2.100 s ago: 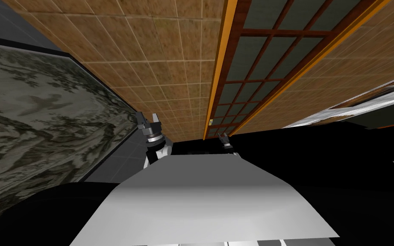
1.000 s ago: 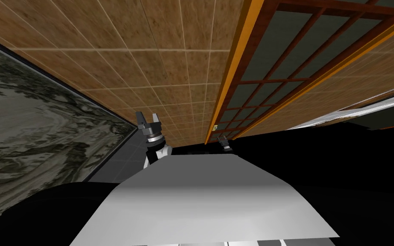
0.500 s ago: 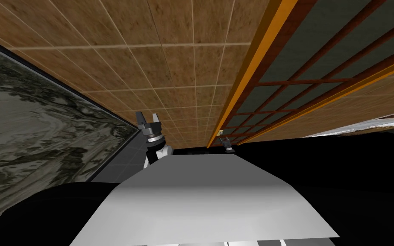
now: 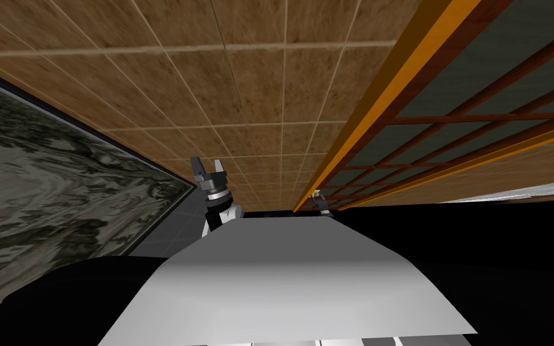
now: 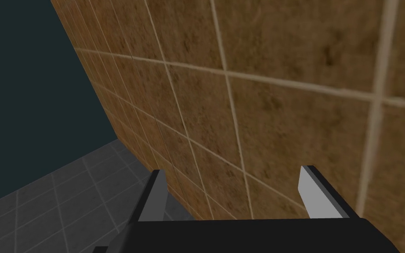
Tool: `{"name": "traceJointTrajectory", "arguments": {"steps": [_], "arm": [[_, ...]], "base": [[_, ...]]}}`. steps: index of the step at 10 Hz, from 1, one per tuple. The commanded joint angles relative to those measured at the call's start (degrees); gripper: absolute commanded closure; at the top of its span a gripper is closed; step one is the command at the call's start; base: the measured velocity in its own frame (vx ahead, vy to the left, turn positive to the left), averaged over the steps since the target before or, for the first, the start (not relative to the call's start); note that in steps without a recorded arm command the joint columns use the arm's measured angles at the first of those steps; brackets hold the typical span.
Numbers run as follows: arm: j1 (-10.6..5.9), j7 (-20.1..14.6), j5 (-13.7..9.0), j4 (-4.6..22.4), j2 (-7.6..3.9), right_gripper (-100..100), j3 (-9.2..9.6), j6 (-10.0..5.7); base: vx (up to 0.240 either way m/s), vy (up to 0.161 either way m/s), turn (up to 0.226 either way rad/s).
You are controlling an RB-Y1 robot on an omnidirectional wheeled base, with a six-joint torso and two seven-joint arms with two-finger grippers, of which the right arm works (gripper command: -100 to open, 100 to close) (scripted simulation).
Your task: Pull the door open
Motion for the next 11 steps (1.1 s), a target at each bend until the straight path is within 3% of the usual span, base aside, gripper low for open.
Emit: {"name": "traceJointTrajectory", "arguments": {"steps": [1, 6, 11], "arm": [[-0.25, 0.0, -0.02, -0.12, -0.02, 100, 0.0, 0.12], [-0.25, 0.0, -0.02, -0.12, -0.02, 100, 0.0, 0.12], [-0.62, -5.95, -2.89, 0.01, -0.33, 100, 0.85, 0.58]], "base": [[-0.023, 0.007, -0.003], [-0.005, -0.004, -0.001], [-0.059, -0.023, 0.083]]}}
